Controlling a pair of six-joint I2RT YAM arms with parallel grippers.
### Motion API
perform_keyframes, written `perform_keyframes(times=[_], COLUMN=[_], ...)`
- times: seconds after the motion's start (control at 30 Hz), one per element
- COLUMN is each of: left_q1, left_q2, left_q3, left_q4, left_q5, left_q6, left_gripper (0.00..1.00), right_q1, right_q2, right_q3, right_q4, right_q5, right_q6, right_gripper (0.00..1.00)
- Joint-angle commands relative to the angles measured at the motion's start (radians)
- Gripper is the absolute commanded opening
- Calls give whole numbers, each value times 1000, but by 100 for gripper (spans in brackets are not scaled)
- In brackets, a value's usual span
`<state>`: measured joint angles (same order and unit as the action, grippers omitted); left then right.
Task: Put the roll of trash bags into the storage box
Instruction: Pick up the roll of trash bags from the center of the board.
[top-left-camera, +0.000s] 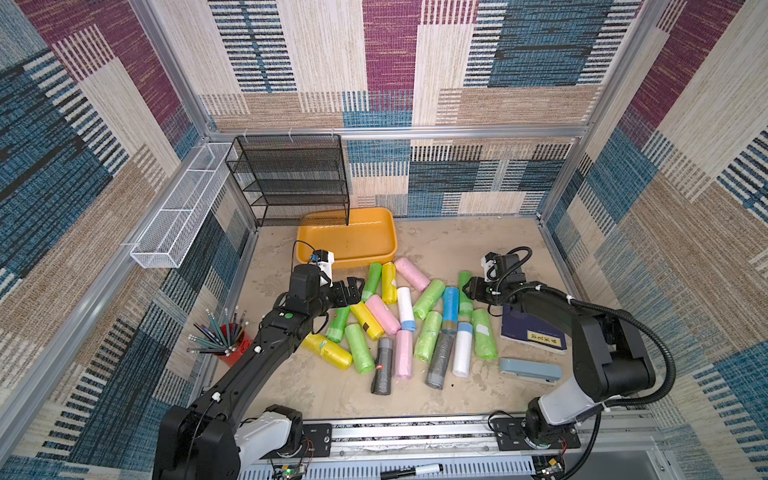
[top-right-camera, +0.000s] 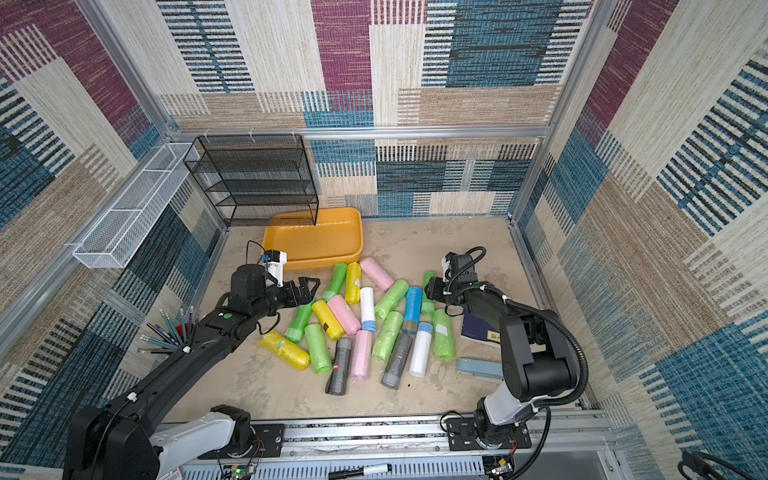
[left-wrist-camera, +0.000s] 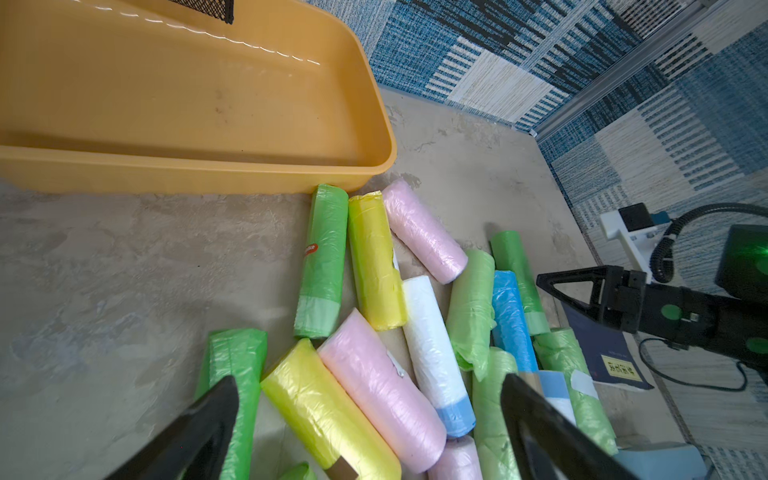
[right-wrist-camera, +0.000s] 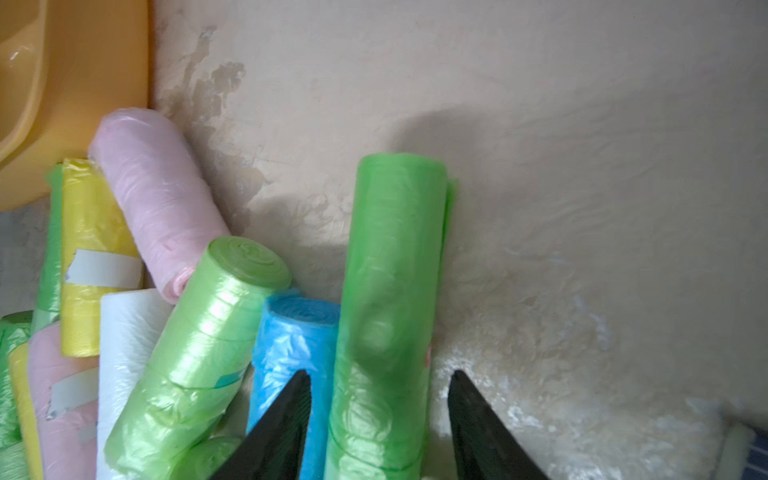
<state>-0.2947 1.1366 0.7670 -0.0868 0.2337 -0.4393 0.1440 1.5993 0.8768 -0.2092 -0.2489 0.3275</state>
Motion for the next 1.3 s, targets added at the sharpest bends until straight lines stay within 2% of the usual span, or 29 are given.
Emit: perform_keyframes(times=[0.0, 0.2, 0.43, 0.63, 1.1, 1.27], left_q1=[0, 0, 0, 0, 1, 0], left_q2=[-6, -3, -11, -23, -50, -66], left_q3=[12, 17, 18, 7, -18, -30], left_q4=[-7, -12, -13, -15, -7, -3], left_q5=[33, 44, 52, 15, -32, -43], left_q6=[-15, -22, -28, -37, -35, -36], left_gripper=[99, 99, 99, 99, 98, 99], right_q1=[9, 15, 32, 39, 40, 41], right_q2=[25, 44, 94, 126, 84, 60], right_q3=[17, 14, 45, 60, 83, 122], right_q4=[-27, -16, -43, -44, -16, -19], right_q5=[40, 66, 150, 183, 120, 75], right_q6=[3, 15, 27, 31, 33, 28], right_gripper=[56, 55, 53, 53, 36, 35])
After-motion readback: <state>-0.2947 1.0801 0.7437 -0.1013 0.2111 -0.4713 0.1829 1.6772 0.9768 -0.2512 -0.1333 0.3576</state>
